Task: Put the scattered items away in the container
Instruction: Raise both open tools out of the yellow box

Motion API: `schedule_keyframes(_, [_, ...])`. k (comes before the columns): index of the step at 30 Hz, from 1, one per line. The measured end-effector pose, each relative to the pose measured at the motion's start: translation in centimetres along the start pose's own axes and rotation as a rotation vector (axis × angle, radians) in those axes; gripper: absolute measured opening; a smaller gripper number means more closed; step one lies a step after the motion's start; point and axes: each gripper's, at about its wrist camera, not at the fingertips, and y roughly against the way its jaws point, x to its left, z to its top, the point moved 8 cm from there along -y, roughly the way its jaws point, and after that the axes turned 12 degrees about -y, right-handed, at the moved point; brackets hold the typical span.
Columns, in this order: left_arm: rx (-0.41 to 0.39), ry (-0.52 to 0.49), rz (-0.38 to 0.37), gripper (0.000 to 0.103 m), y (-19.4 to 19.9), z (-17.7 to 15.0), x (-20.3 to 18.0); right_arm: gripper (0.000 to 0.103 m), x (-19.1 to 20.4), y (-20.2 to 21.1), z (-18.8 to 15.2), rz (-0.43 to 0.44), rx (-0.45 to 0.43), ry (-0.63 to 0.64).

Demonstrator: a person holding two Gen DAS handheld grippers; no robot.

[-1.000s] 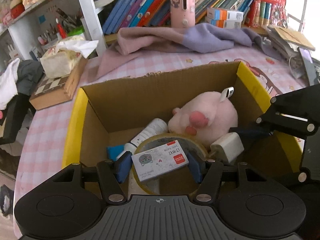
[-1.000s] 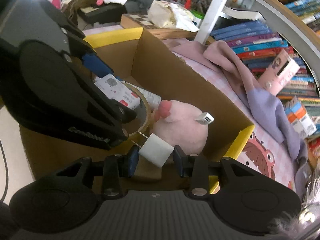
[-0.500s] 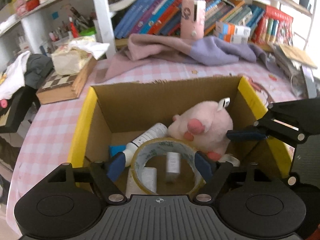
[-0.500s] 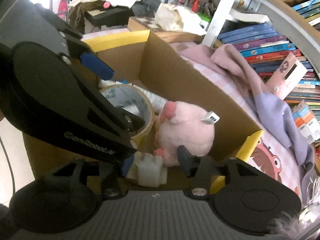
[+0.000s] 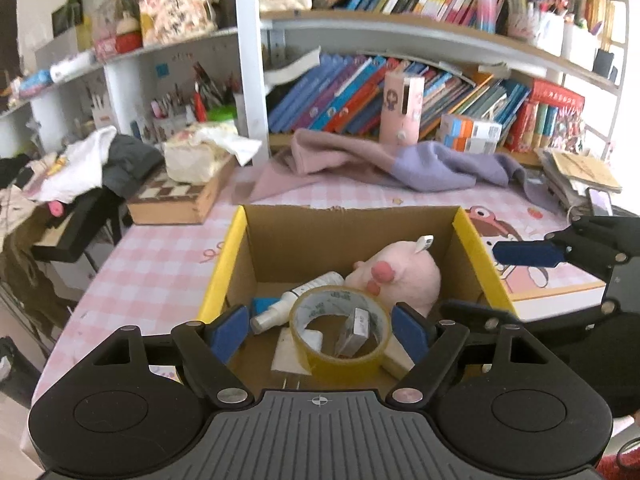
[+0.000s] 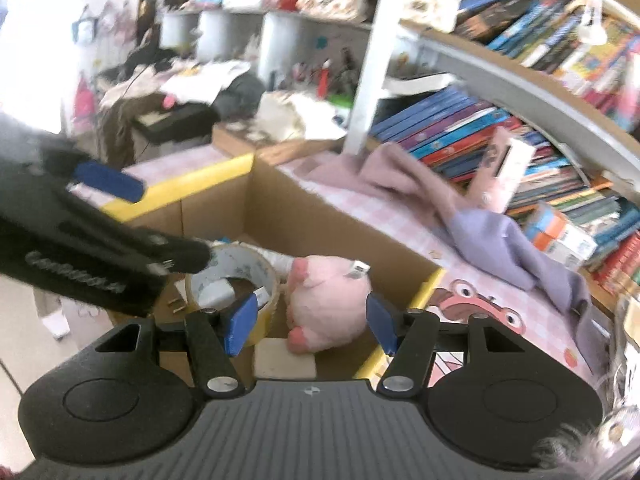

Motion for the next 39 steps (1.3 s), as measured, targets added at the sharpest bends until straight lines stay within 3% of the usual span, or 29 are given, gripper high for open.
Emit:
schedule_keyframes(7, [-0.060,0.024,0.011,0.081,3.7,-1.3,-0.4,0.059,-0.4,3.6,-0.9,-0.058,-0.062,-0.083])
schedule_keyframes(15, [-0.072,0.050,0.019,0.084,7.0,-4.6,-0.9,0.062,0.4,7.9,-3.7,-0.124,-0.093,-0.135])
schedule_keyframes(30, [-0.023,0.090,0.035,0.087,11.6,-12.4,-3.7,0.066,3.8,13.8,-11.8,-0.180,-0.035,-0.188])
schedule_keyframes(39, [0.005,0.043,0.019,0.087,12.1,-13.8,-5.4,0.069,4.2,15.5,-14.7,-0.197,0.006,-0.230])
